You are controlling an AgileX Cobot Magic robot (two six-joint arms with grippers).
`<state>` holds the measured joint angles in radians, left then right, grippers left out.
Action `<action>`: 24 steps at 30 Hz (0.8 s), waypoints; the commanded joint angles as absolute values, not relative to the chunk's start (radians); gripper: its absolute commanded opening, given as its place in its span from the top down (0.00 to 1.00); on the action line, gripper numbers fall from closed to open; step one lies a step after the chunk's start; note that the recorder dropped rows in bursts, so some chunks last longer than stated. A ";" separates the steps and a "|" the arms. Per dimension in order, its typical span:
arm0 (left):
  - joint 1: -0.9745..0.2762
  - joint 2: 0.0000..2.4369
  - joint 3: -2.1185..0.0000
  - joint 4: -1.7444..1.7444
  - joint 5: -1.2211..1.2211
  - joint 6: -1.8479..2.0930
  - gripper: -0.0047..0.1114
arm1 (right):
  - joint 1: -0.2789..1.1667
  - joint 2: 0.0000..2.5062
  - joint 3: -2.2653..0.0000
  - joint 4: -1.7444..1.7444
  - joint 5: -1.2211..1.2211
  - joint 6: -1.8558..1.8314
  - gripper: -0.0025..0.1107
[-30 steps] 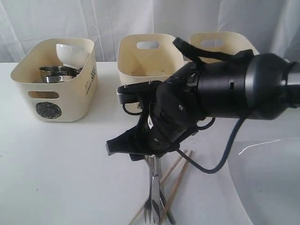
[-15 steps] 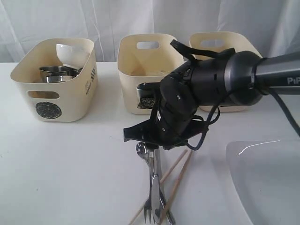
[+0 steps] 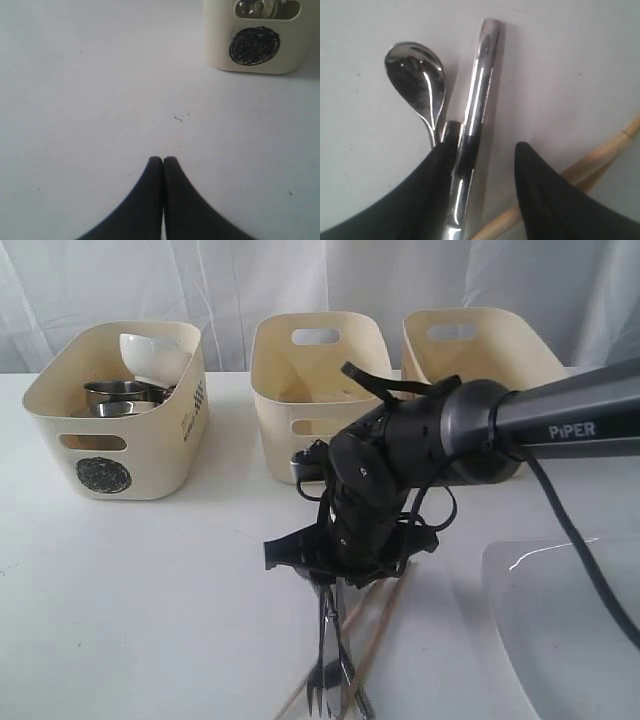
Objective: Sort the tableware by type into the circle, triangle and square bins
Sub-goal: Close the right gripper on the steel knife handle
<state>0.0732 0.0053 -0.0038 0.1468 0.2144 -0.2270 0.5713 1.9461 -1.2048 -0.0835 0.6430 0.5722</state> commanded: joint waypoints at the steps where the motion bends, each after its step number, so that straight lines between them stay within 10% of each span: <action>1: 0.068 0.000 0.000 0.139 0.208 -0.229 0.96 | 0.569 1.961 -1.209 -0.082 0.642 0.561 0.63; 9: 0.068 0.000 0.000 0.139 0.208 -0.229 0.96 | 0.569 1.992 -1.209 -0.082 0.646 0.561 0.65; 19: 0.068 0.000 0.000 0.139 0.208 -0.229 0.96 | 0.569 1.997 -1.209 -0.082 0.583 0.561 0.97; 24: 0.068 0.000 0.000 0.139 0.208 -0.229 0.96 | 0.569 1.997 -1.209 -0.082 0.551 0.563 0.98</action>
